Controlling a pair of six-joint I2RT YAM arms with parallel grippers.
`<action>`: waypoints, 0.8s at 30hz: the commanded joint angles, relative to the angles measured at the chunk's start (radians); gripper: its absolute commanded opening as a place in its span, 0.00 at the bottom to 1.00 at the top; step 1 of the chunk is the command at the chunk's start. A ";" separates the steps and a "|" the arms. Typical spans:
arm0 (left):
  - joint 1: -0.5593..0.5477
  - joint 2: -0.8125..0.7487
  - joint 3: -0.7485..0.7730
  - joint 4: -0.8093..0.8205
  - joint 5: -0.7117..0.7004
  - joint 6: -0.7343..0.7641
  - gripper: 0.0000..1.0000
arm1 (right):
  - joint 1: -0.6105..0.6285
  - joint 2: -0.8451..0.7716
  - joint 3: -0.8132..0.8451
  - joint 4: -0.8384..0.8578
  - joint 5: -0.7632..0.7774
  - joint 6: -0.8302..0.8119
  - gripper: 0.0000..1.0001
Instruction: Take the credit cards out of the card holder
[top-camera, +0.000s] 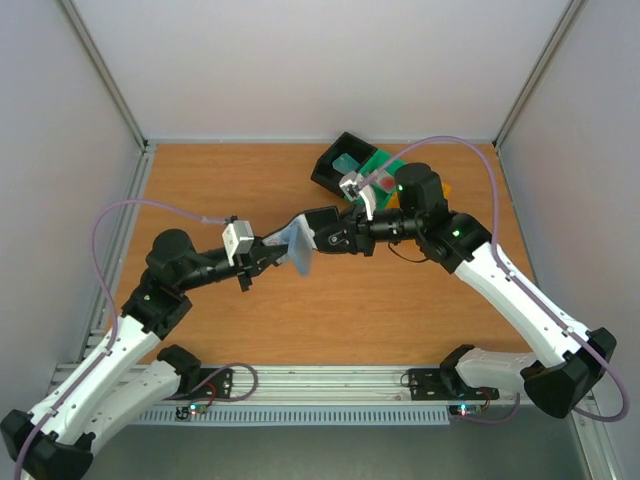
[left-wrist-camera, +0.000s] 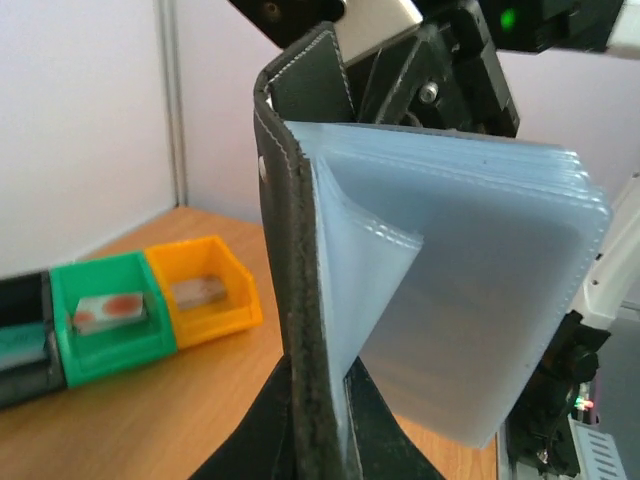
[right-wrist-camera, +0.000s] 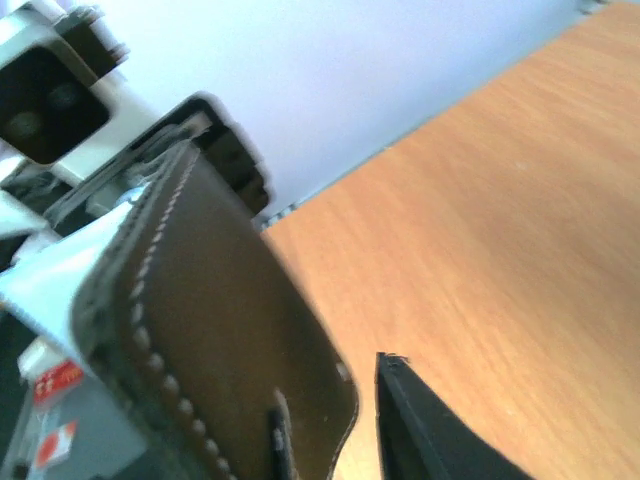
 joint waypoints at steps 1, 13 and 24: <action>-0.008 -0.016 0.007 -0.144 -0.171 -0.109 0.00 | 0.001 0.042 0.031 -0.079 0.240 -0.030 0.41; -0.008 0.001 0.000 -0.191 -0.256 -0.159 0.00 | 0.306 0.053 -0.067 0.127 0.672 -0.106 0.99; -0.008 -0.004 -0.004 -0.192 -0.248 -0.139 0.00 | 0.316 0.125 -0.046 0.168 0.828 -0.011 0.83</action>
